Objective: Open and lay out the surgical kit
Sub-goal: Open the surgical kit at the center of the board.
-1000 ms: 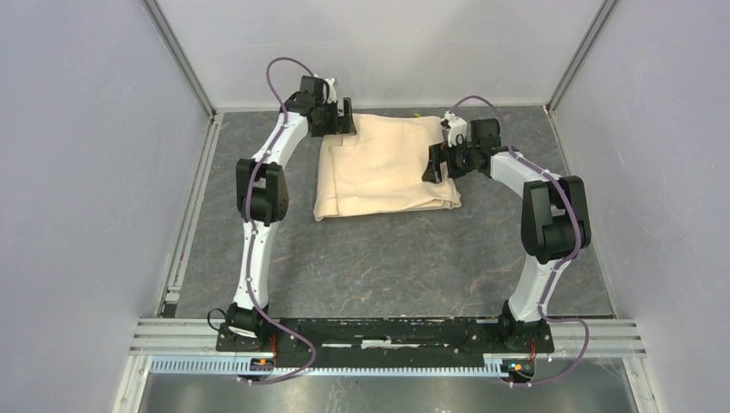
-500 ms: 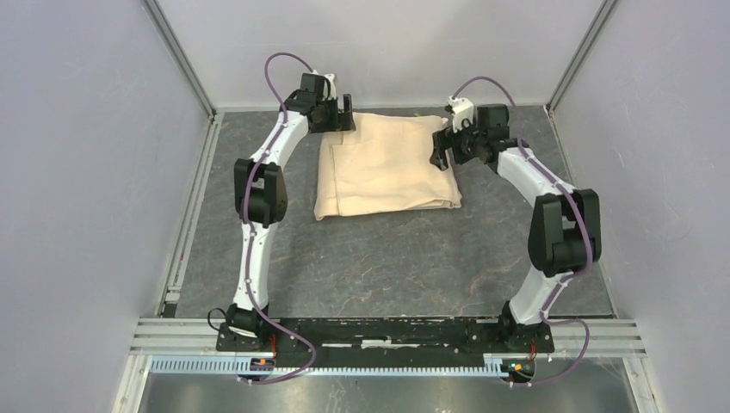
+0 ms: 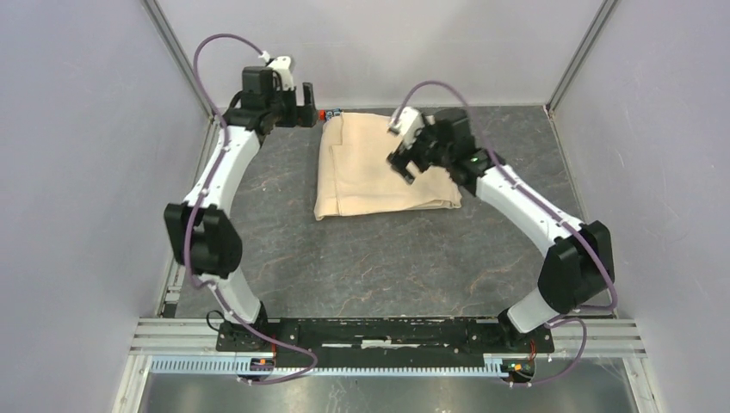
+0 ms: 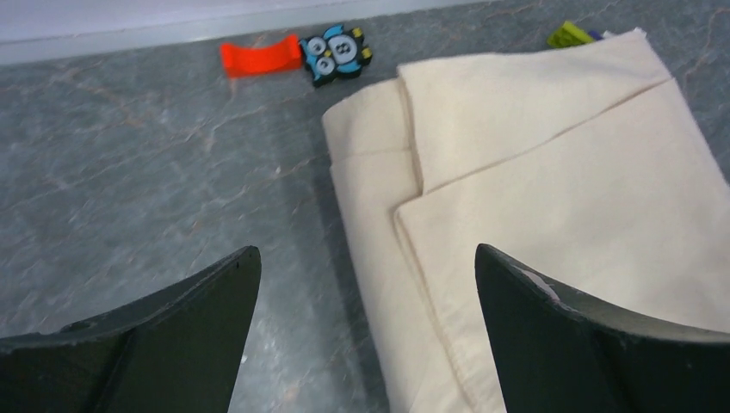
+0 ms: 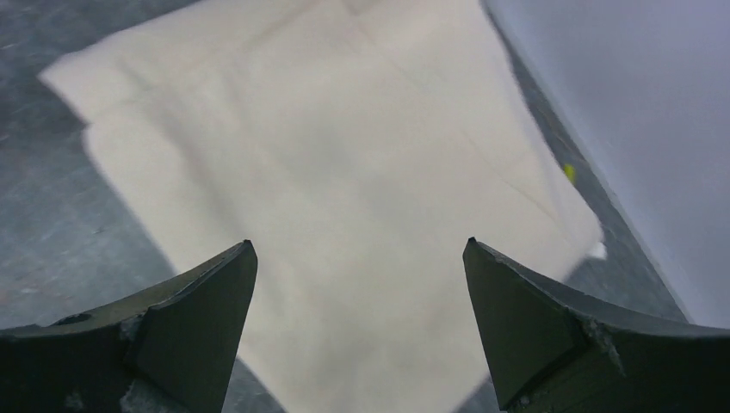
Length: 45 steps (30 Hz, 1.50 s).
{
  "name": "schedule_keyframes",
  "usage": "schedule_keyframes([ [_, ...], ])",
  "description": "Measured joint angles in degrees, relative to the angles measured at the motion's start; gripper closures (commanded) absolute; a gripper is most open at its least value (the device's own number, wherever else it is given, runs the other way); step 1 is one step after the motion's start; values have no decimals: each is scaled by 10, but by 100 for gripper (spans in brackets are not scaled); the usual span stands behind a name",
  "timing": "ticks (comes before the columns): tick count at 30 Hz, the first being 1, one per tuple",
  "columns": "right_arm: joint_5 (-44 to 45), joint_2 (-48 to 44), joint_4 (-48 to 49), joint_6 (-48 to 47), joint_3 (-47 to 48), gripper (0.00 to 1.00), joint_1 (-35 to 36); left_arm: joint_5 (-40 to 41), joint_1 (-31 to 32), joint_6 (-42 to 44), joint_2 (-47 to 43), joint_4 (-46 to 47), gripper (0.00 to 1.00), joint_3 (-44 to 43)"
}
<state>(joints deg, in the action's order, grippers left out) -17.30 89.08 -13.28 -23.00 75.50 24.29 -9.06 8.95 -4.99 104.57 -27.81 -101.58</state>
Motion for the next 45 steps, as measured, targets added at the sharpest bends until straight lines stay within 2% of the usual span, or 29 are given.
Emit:
schedule_keyframes([
  [5,12,14,-26,-45,-4,3,120,-18,-55,19,-115,1,0,142],
  [10,43,81,-49,-80,15,4,197,-44,-143,30,-194,-8,0,272],
  [16,77,164,-75,-106,42,6,241,-57,-159,50,-265,-14,0,368],
  [22,115,200,-82,-118,70,18,246,-67,-158,64,-300,-16,0,393],
  [34,150,223,-73,-124,83,50,247,-80,-158,70,-301,-13,0,401],
  [39,153,229,-76,-124,93,75,247,-80,-158,71,-301,-12,0,401],
  [42,155,230,-78,-123,100,83,247,-80,-158,76,-301,-12,0,401],
  [45,155,229,-80,-122,103,97,247,-80,-158,85,-301,-12,0,401],
])
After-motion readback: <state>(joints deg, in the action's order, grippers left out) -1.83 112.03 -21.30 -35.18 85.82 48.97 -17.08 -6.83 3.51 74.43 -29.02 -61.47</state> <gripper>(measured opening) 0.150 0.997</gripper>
